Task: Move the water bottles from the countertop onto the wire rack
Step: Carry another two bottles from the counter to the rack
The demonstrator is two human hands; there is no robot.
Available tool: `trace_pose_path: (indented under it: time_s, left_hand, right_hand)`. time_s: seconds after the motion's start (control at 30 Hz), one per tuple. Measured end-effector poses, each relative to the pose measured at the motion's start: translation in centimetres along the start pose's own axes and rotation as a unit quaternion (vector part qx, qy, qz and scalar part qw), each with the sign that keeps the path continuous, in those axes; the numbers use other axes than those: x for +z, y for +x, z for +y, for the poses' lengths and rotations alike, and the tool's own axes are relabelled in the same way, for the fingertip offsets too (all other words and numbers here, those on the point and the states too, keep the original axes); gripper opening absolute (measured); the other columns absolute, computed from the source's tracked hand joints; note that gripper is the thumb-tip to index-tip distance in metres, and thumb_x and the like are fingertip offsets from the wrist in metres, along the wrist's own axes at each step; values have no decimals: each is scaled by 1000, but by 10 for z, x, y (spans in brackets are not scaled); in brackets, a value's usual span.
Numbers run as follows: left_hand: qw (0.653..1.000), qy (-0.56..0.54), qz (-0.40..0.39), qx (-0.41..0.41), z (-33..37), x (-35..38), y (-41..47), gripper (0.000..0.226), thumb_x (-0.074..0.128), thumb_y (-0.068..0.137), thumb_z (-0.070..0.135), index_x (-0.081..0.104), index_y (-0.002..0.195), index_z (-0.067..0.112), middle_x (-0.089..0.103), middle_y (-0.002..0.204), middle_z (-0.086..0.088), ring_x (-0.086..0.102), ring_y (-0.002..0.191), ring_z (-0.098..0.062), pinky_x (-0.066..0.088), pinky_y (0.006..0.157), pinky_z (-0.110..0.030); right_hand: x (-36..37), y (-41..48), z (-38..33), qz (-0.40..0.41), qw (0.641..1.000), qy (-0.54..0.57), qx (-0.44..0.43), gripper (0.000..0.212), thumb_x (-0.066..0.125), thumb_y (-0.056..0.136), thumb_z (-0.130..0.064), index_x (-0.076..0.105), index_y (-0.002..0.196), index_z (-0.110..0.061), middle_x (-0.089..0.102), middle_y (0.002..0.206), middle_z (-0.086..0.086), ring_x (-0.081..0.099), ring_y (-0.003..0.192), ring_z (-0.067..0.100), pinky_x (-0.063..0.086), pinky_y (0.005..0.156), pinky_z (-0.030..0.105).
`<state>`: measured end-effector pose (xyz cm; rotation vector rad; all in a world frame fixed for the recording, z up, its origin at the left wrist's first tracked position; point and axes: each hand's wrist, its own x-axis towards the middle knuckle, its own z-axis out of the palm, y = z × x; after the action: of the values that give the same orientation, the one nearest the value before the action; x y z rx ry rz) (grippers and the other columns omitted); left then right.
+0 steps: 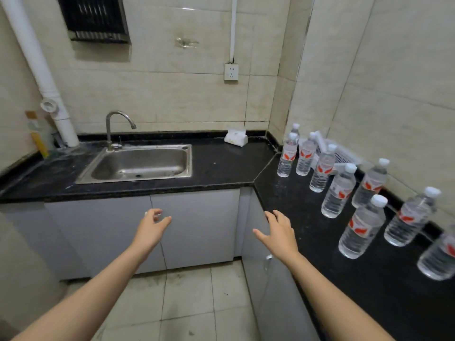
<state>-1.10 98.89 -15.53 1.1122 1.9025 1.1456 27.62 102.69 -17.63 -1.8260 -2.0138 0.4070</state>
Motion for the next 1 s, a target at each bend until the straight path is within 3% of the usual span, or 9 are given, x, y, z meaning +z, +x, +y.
trace_pose_path:
  time_s: [0.37,0.67,1.0]
  left_hand:
    - [991,-48,-125,17,72,177,150,38,54,89,16,45,125,5,46,132,-21,45,120,-31,35,93,-35]
    - [976,-15,-215,22,109,289,219,39,58,86,10,47,122,2,46,129,-21,43,121,-30,34,96,-34]
    - [977,41,-210,-3,124,356,315,43,62,84,15,48,124,7,47,131,-20,47,118,-31,39,98,-40]
  right_hand:
    - [-30,146,83,30,994,-29,105,66,53,85,-46,28,140,-19,22,151,8,15,140,23,23,111,39]
    - [-31,212,145,34,984,5,176,68,54,85,-45,27,141,-18,21,151,6,17,139,21,20,111,32]
    - [0,345,177,53,967,141,205,72,60,83,-37,24,141,-14,27,148,9,23,136,23,25,110,36]
